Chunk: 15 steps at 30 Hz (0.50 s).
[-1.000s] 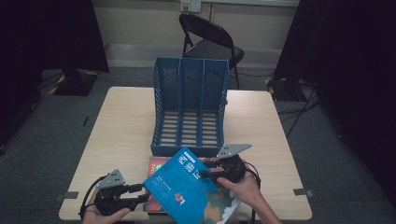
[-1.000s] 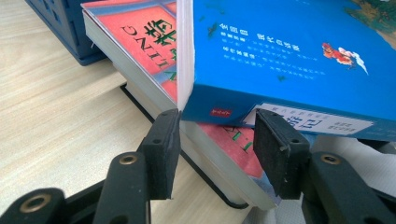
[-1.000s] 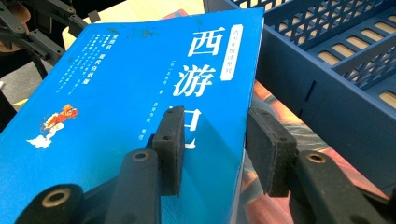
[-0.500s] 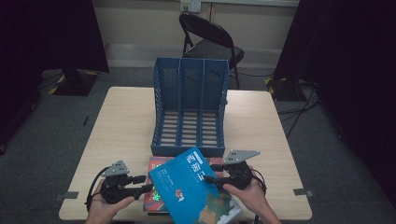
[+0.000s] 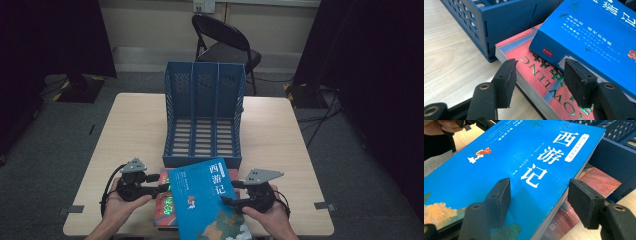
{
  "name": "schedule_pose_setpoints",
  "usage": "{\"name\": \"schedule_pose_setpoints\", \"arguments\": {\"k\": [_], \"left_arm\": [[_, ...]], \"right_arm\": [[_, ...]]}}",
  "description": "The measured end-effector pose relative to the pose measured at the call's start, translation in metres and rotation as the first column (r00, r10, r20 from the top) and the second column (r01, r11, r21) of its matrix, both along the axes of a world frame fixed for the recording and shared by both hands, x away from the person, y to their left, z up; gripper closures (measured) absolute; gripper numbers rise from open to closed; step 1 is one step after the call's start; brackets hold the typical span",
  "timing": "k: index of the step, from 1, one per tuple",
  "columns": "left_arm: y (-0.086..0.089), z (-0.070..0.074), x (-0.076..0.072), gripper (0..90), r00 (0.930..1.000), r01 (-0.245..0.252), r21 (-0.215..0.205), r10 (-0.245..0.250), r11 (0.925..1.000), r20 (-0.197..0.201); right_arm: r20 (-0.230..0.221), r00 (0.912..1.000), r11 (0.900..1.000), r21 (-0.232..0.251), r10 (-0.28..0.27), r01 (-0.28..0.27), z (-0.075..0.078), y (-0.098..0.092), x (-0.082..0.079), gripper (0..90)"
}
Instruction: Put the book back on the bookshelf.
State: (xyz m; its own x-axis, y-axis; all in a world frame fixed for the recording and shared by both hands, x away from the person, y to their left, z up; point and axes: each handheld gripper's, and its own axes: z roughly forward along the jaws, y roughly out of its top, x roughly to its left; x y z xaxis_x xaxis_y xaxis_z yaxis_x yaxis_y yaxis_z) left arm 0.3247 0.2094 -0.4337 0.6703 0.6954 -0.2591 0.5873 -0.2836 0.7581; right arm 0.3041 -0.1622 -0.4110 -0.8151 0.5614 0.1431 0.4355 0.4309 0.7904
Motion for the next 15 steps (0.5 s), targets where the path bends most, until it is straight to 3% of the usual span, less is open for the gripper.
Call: {"name": "schedule_pose_setpoints", "arguments": {"k": [3, 5, 6, 9, 12, 13, 14, 15], "left_arm": [[0.002, 0.003, -0.003, 40.0, 0.9999, -0.01, -0.03, 0.009, 0.9995, -0.007], [0.003, 0.01, -0.009, 40.4, 0.9997, -0.013, -0.058, 0.014, 0.9983, 0.021], [0.001, 0.016, -0.014, 40.5, 0.9991, 0.02, -0.09, -0.017, 0.9957, 0.038], [-0.008, 0.019, -0.016, 39.0, 0.9981, 0.059, -0.124, -0.056, 0.9905, 0.026], [-0.022, 0.014, -0.016, 35.2, 0.9953, 0.096, -0.104, -0.096, 0.9899, 0.005], [-0.022, 0.014, -0.016, 29.8, 0.9953, 0.096, -0.104, -0.096, 0.9899, 0.005], [-0.027, 0.013, -0.019, 28.5, 0.9962, 0.079, -0.06, -0.077, 0.9951, 0.041], [-0.027, 0.013, -0.019, 29.7, 0.9962, 0.079, -0.06, -0.077, 0.9951, 0.041]], "right_arm": [[0.001, 1.0, 1.0, 0.004, 0.005, -0.005, 0.0, -0.001, 0.0, 35.0], [0.008, 0.9999, 1.0, 0.013, 0.007, -0.007, -0.001, -0.002, 0.0, 35.0], [0.003, 1.0, 1.0, 0.021, 0.006, -0.006, -0.002, -0.003, 0.0, 35.0], [0.004, 1.0, 0.999, 0.042, 0.009, -0.009, -0.005, -0.005, 0.001, 34.9], [0.009, 0.9999, 0.999, 0.046, 0.007, -0.007, -0.005, -0.004, 0.0, 34.1], [0.009, 0.9999, 0.999, 0.046, 0.007, -0.007, -0.005, -0.004, 0.0, 34.1], [0.013, 0.9998, 0.999, 0.047, 0.013, -0.014, -0.005, -0.005, 0.001, 33.5], [0.014, 0.9998, 0.999, 0.047, 0.017, -0.018, -0.006, -0.005, 0.002, 32.7]]}}
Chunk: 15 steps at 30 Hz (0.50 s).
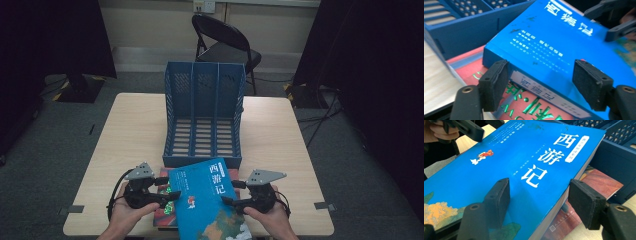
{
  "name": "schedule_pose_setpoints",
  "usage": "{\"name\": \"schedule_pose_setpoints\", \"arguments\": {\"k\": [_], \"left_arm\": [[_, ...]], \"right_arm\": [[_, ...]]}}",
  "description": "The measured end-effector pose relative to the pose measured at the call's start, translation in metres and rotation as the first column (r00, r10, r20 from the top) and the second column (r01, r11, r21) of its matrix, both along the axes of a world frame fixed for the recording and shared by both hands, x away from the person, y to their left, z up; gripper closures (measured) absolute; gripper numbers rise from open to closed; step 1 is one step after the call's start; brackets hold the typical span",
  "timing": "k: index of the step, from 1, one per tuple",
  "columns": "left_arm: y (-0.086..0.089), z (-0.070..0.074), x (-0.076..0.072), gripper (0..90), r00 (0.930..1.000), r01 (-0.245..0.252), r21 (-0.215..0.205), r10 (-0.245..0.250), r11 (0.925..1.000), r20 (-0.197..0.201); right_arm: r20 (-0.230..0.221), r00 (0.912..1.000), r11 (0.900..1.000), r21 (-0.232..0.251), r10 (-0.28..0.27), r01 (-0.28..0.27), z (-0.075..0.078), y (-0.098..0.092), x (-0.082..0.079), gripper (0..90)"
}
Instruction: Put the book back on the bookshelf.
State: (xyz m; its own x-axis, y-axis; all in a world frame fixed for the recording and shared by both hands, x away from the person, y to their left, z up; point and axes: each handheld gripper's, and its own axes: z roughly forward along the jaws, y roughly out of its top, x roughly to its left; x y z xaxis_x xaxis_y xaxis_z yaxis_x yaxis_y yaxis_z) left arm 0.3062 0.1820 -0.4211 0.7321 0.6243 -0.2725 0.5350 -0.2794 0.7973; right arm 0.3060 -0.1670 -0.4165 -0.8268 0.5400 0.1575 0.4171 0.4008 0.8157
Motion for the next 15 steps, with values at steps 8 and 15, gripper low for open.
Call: {"name": "schedule_pose_setpoints", "arguments": {"k": [8, 15], "left_arm": [[-0.004, 0.0, 0.005, 32.6, 0.9996, -0.022, 0.02, 0.022, 0.9996, 0.016], [-0.005, -0.002, 0.026, 32.1, 0.9999, -0.009, -0.002, 0.009, 1.0, 0.015]], "right_arm": [[-0.027, 0.9996, 1.0, -0.026, 0.003, -0.003, 0.002, 0.004, -0.002, 26.4], [-0.012, 0.9999, 1.0, -0.018, -0.005, 0.005, 0.0, 0.009, -0.02, 26.4]]}}
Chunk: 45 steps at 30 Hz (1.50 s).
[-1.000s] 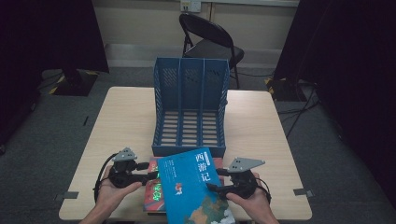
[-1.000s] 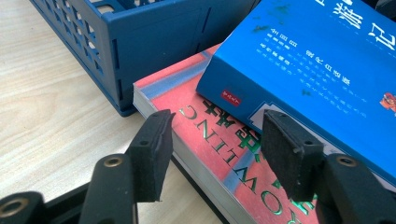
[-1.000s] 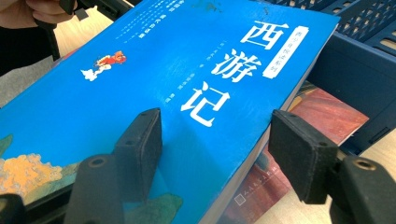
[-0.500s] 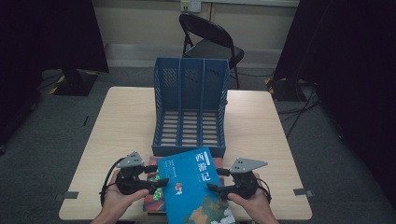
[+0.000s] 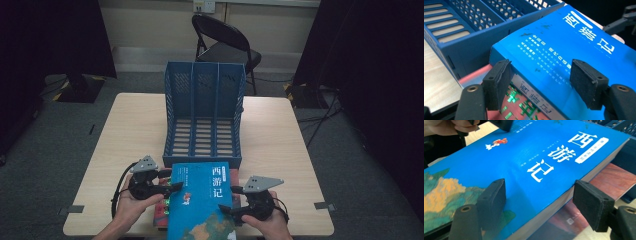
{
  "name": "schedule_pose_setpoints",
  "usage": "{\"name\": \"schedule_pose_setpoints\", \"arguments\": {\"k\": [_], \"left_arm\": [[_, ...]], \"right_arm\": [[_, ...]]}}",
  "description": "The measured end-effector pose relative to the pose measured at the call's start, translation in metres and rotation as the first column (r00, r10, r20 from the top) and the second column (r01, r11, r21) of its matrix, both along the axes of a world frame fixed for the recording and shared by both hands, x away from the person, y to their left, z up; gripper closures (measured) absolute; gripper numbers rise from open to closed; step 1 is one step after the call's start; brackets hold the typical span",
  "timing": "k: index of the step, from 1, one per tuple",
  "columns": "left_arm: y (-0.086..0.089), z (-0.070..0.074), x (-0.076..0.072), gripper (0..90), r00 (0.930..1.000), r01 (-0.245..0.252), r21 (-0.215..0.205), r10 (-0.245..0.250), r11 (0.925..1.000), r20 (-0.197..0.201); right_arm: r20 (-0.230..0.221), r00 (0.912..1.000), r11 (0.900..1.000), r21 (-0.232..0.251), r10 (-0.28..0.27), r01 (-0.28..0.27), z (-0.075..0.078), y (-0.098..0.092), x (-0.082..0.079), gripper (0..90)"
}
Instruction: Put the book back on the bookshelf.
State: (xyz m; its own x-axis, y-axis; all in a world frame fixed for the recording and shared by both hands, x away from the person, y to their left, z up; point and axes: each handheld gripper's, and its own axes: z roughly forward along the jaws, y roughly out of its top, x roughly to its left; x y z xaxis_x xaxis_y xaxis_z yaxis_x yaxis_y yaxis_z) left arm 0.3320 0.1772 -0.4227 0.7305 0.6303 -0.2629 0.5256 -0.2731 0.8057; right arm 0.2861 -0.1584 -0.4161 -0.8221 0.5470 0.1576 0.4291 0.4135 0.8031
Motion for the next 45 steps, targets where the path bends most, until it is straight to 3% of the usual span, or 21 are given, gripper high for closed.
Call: {"name": "schedule_pose_setpoints", "arguments": {"k": [5, 6, 8, 9, 12, 15, 16, 19, 28, 32, 36, 40, 42, 45], "left_arm": [[0.001, 0.0, 0.002, 33.3, 1.0, 0.002, 0.001, -0.002, 1.0, -0.007], [0.004, -0.004, 0.002, 33.2, 0.9981, -0.008, -0.041, 0.005, 0.9991, -0.062], [0.007, -0.006, 0.004, 33.9, 0.9953, -0.006, -0.071, -0.001, 0.9974, -0.097], [0.007, -0.006, 0.004, 34.0, 0.9953, -0.006, -0.071, -0.001, 0.9974, -0.097], [0.006, -0.006, 0.0, 34.1, 0.9997, 0.011, -0.05, -0.012, 0.9987, -0.021], [0.006, -0.005, -0.002, 35.3, 0.9996, 0.009, -0.039, -0.01, 0.9992, -0.026], [0.006, -0.004, -0.003, 35.0, 0.9992, 0.013, -0.04, -0.015, 0.9991, -0.038], [0.006, -0.006, -0.006, 33.4, 0.9996, 0.014, -0.048, -0.015, 0.9988, -0.023], [0.002, -0.007, -0.005, 28.8, 0.9999, 0.004, -0.043, -0.004, 0.9991, -0.015], [0.002, -0.007, -0.005, 28.8, 0.9999, 0.004, -0.039, -0.005, 0.9992, -0.014], [0.003, -0.007, -0.005, 28.8, 0.9998, 0.005, -0.045, -0.005, 0.999, -0.017], [0.003, -0.007, -0.005, 28.8, 0.9999, 0.005, -0.044, -0.006, 0.999, -0.014], [0.003, -0.007, -0.006, 28.9, 1.0, 0.006, -0.04, -0.006, 0.9992, -0.005], [0.003, -0.007, -0.005, 28.8, 0.9999, 0.008, -0.043, -0.009, 0.999, -0.01]], "right_arm": [[0.006, 0.9998, 1.0, 0.008, -0.017, 0.017, 0.0, 0.0, -0.001, 30.8], [0.027, 0.9995, 1.0, -0.002, -0.018, 0.018, 0.002, 0.0, 0.002, 32.4], [0.031, 0.9988, 0.999, -0.007, -0.039, 0.039, 0.003, 0.002, 0.008, 32.3], [0.02, 0.9983, 0.998, -0.007, -0.055, 0.055, 0.004, 0.002, 0.013, 32.1], [0.028, 0.9949, 0.995, -0.001, -0.097, 0.097, 0.004, 0.007, 0.028, 30.1], [0.028, 0.9937, 0.994, -0.002, -0.108, 0.108, 0.003, 0.011, 0.036, 26.4], [0.057, 0.9911, 0.993, -0.011, -0.121, 0.122, 0.002, 0.015, 0.038, 23.7], [0.065, 0.9887, 0.991, 0.003, -0.135, 0.135, 0.0, 0.016, 0.036, 23.1], [0.008, 0.9918, 0.991, 0.04, -0.127, 0.127, -0.006, 0.013, 0.031, 16.2], [-0.072, 0.9911, 0.99, 0.078, -0.112, 0.118, -0.011, 0.01, 0.038, 15.0], [-0.09, 0.9897, 0.989, 0.085, -0.111, 0.119, -0.012, 0.01, 0.04, 13.6], [-0.075, 0.9902, 0.989, 0.077, -0.118, 0.123, -0.011, 0.011, 0.038, 15.3], [-0.029, 0.9913, 0.989, 0.067, -0.128, 0.13, -0.008, 0.013, 0.034, 18.7], [-0.014, 0.9915, 0.987, 0.09, -0.13, 0.13, -0.005, 0.011, 0.033, 25.5]]}}
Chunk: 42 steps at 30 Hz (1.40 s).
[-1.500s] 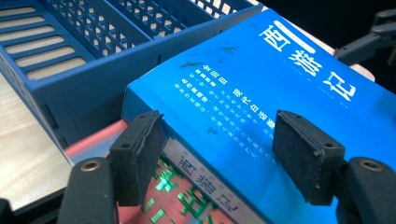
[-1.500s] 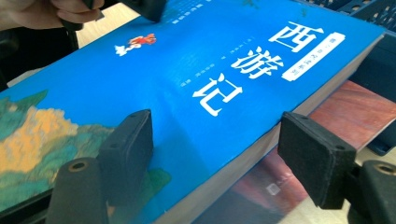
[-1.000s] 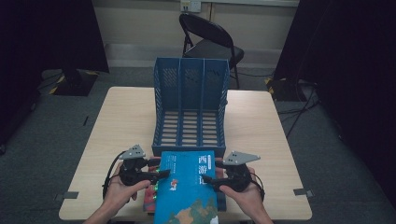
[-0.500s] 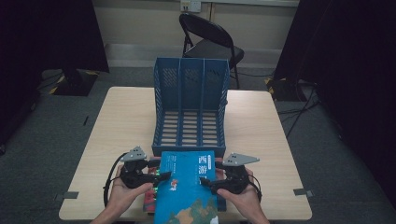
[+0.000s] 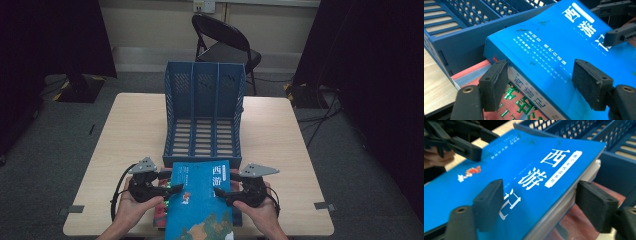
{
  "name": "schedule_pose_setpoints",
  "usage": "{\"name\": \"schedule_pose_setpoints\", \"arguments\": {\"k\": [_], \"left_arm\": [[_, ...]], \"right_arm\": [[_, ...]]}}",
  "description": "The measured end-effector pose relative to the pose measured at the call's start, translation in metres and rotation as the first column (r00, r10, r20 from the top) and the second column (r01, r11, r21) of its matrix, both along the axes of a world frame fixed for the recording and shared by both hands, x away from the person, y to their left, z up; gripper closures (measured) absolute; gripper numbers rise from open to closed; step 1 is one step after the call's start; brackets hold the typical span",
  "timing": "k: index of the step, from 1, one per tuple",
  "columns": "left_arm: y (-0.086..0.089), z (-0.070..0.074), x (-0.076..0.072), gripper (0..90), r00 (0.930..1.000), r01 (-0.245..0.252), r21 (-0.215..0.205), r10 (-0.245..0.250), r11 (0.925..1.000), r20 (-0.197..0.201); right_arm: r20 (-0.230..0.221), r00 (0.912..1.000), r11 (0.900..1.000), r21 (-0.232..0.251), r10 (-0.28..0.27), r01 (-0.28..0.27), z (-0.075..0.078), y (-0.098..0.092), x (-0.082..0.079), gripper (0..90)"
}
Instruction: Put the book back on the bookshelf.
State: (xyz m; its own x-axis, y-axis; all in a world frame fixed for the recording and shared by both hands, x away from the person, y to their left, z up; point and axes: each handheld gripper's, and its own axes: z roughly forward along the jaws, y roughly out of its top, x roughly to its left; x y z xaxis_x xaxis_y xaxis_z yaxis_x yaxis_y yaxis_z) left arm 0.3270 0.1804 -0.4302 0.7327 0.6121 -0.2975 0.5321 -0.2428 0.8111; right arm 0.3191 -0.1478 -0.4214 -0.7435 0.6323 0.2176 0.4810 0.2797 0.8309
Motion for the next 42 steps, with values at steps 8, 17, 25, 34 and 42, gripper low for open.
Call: {"name": "schedule_pose_setpoints", "arguments": {"k": [8, 17, 25, 34, 42], "left_arm": [[0.0, 0.0, 0.0, 28.9, 1.0, 0.0, -0.003, 0.0, 1.0, 0.002], [0.0, 0.0, 0.0, 28.9, 1.0, 0.0, -0.006, 0.0, 1.0, 0.001], [0.0, 0.0, -0.002, 29.2, 0.9999, -0.006, -0.001, 0.006, 1.0, 0.01], [-0.001, 0.001, -0.003, 29.8, 0.9998, -0.022, 0.0, 0.022, 0.9998, -0.004], [-0.002, 0.001, -0.002, 29.5, 0.9998, -0.021, 0.004, 0.021, 0.9998, -0.007]], "right_arm": [[0.013, 0.9996, 0.996, 0.084, 0.024, -0.025, 0.009, -0.001, -0.009, 33.4], [0.005, 0.9999, 0.999, 0.039, -0.013, 0.013, -0.001, 0.005, 0.011, 30.0], [-0.013, 0.9996, 0.998, 0.057, 0.025, -0.025, -0.001, 0.013, 0.028, 31.9], [-0.075, 0.9943, 0.996, 0.044, 0.076, -0.073, 0.006, 0.015, 0.01, 36.0], [-0.133, 0.985, 0.992, 0.07, 0.111, -0.102, 0.005, 0.03, 0.034, 43.8]]}}
